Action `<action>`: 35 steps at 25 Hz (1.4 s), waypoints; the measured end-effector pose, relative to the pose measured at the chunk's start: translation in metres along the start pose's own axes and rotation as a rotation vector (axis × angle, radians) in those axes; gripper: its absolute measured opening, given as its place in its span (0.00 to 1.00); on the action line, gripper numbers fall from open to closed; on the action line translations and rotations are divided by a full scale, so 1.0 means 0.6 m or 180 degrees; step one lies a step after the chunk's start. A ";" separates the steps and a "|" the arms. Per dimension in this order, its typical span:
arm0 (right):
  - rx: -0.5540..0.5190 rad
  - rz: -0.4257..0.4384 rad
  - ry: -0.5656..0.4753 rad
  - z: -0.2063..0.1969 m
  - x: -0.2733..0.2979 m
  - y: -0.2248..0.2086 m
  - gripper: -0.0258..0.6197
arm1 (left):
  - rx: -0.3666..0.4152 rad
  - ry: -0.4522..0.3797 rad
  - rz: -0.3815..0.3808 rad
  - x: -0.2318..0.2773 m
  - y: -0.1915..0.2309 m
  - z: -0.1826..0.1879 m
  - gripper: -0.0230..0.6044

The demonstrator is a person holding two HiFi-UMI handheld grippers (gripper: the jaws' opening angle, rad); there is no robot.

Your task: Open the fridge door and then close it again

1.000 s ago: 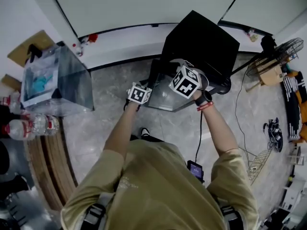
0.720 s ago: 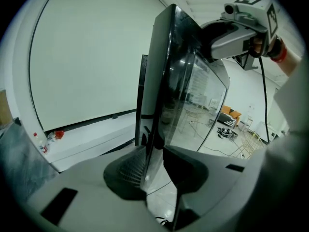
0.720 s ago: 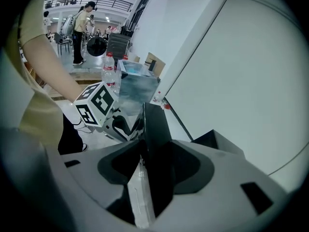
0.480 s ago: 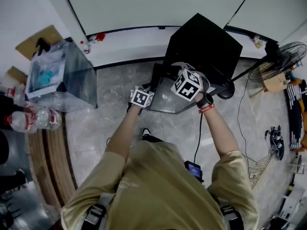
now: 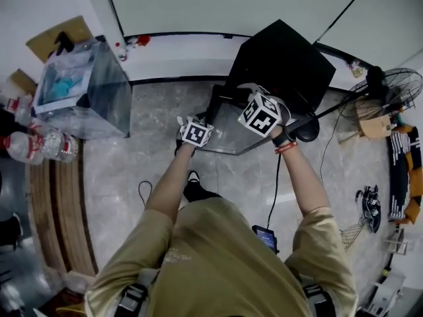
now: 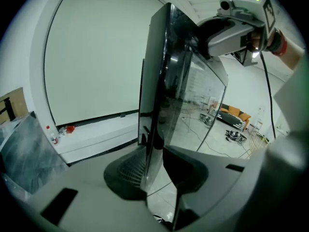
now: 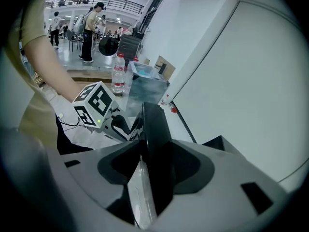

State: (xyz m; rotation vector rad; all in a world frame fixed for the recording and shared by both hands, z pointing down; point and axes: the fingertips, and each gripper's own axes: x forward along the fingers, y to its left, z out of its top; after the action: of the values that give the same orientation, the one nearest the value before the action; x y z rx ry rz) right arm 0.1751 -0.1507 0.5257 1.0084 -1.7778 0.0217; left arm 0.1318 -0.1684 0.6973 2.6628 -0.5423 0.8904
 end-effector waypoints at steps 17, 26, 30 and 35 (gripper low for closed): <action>-0.0234 0.0090 -0.0232 0.001 -0.039 0.075 0.38 | 0.0010 -0.0114 0.0476 -0.052 -0.051 -0.042 0.23; -0.0424 0.0257 -0.0245 -0.012 -0.063 0.103 0.38 | -0.0219 0.0012 0.0500 -0.068 -0.091 -0.075 0.22; -0.0490 0.0293 -0.0311 -0.013 -0.075 0.127 0.38 | -0.0294 0.0002 0.0642 -0.087 -0.105 -0.090 0.22; -0.0636 0.0349 -0.0391 -0.020 -0.097 0.150 0.38 | -0.0410 -0.0044 0.0751 -0.103 -0.133 -0.105 0.22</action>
State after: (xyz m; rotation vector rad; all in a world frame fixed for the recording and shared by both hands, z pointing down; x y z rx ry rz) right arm 0.1332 -0.0514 0.5243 0.7824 -1.9037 -0.1496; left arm 0.0884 -0.0579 0.6960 2.5262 -0.9003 0.8672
